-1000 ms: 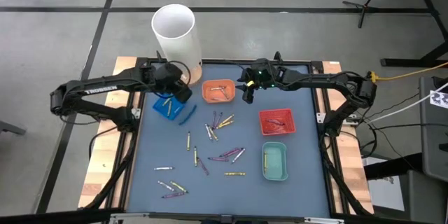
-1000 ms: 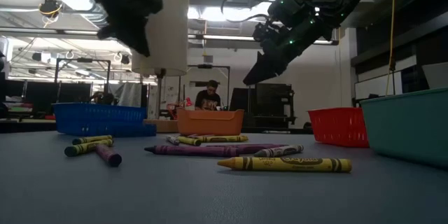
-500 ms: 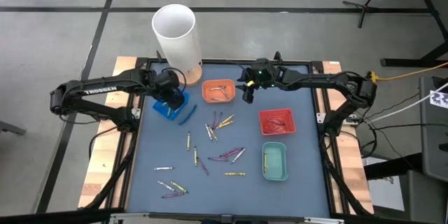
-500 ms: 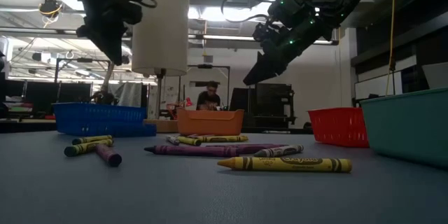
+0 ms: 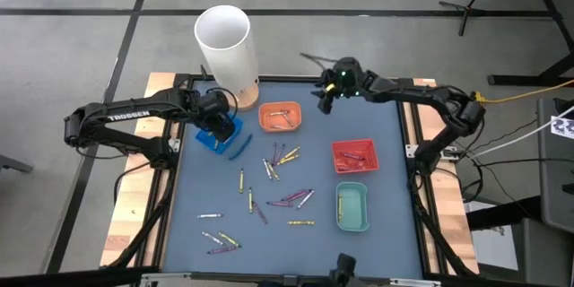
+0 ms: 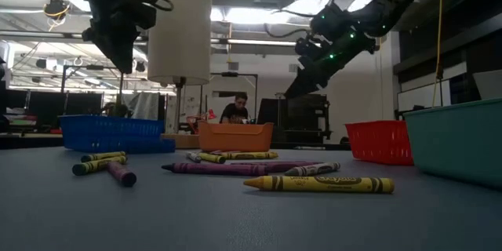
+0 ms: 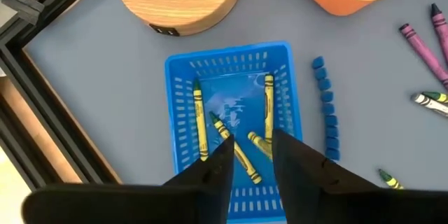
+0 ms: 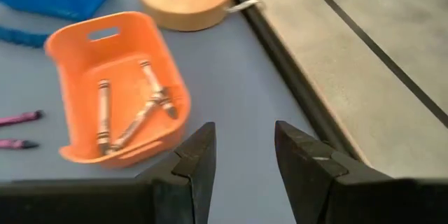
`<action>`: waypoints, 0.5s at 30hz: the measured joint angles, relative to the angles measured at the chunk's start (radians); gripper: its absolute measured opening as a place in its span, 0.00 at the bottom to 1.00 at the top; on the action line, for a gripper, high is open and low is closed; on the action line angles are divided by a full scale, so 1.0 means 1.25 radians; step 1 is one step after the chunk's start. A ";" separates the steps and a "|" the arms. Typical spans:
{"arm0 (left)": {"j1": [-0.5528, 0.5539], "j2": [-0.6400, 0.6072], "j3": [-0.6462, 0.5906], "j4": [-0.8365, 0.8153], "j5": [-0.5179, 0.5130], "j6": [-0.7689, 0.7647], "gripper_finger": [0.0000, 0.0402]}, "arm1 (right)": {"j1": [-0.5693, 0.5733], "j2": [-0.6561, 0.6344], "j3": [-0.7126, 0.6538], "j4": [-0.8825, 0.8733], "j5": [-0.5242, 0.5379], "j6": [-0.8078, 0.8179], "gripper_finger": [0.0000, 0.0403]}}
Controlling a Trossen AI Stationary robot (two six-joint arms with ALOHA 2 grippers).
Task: Sort crayons
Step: Put the gray crayon into the orange bin
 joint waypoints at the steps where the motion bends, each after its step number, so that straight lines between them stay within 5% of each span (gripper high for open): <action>1: 0.000 0.000 0.000 0.003 0.000 0.000 0.21 | -0.017 0.000 0.000 0.004 -0.011 0.000 0.36; 15: 0.000 0.000 0.000 0.006 0.000 -0.001 0.21 | -0.130 0.098 0.000 0.055 0.007 0.007 0.36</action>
